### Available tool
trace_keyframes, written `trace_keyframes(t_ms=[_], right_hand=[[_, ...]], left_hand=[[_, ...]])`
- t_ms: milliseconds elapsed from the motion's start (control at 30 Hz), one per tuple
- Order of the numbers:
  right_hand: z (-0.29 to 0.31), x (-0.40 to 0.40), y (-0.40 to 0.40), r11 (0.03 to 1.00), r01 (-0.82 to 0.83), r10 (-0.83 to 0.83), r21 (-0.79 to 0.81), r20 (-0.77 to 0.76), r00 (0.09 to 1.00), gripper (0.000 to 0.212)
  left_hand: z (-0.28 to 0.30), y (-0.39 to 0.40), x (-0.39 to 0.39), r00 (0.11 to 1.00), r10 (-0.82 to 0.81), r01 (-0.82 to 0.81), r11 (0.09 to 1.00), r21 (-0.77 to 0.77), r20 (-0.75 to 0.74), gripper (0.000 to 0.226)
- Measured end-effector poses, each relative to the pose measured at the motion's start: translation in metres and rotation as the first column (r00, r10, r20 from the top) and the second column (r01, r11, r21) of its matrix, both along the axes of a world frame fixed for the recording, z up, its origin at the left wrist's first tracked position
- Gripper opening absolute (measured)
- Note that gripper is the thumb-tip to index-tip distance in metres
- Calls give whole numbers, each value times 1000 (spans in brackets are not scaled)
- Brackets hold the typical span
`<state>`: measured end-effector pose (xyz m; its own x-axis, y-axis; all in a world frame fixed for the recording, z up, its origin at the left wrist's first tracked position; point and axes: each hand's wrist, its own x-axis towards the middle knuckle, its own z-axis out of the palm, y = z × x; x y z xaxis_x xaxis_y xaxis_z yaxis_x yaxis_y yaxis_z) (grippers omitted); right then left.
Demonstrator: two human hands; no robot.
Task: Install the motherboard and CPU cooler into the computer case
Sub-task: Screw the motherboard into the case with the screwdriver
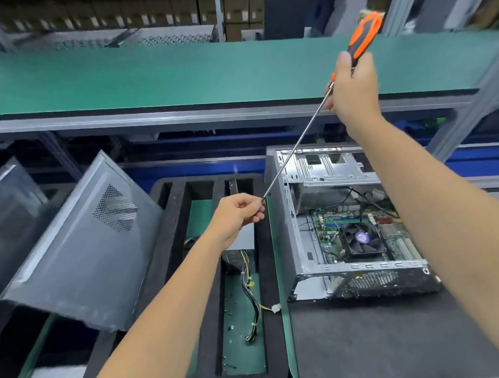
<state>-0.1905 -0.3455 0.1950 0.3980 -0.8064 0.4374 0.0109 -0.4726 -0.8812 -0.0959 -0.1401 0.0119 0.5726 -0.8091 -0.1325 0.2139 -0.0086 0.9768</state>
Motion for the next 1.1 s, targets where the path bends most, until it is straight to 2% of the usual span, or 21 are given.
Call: trace_keyframes(t_ms=[133,300,467,567,733,833,967,1100], right_hand=[[-3,-12,-15,999,44,-45,7,6,999,20],[-9,-30,-42,998,53,-53,15,-8,999,21],[-7,-52,-72,999,6,-7,42,26,1000,21],[3,-68,-91,998,-27,23,60,65,998,21],[12,-93,-116,997,-76,78,-33,70,994,20],[8,-97,-120,987,-140,143,-77,34,989,19],[0,-93,-115,965,-210,207,-156,-32,978,14],[-14,-85,-103,929,-292,272,-229,-112,956,9]], left_hand=[[-3,-16,-13,1000,-23,23,999,-47,4,10],[-4,-41,-39,997,71,-71,997,-16,-7,13],[10,-66,-59,977,140,-141,990,-6,161,10],[22,-87,-76,953,109,-123,992,30,282,14],[25,-132,-108,873,41,-127,981,145,485,13],[20,-145,-114,780,-51,-109,970,216,624,12],[13,-153,-108,704,-180,-74,944,323,687,11],[7,-163,-95,568,-335,-69,891,449,752,5]])
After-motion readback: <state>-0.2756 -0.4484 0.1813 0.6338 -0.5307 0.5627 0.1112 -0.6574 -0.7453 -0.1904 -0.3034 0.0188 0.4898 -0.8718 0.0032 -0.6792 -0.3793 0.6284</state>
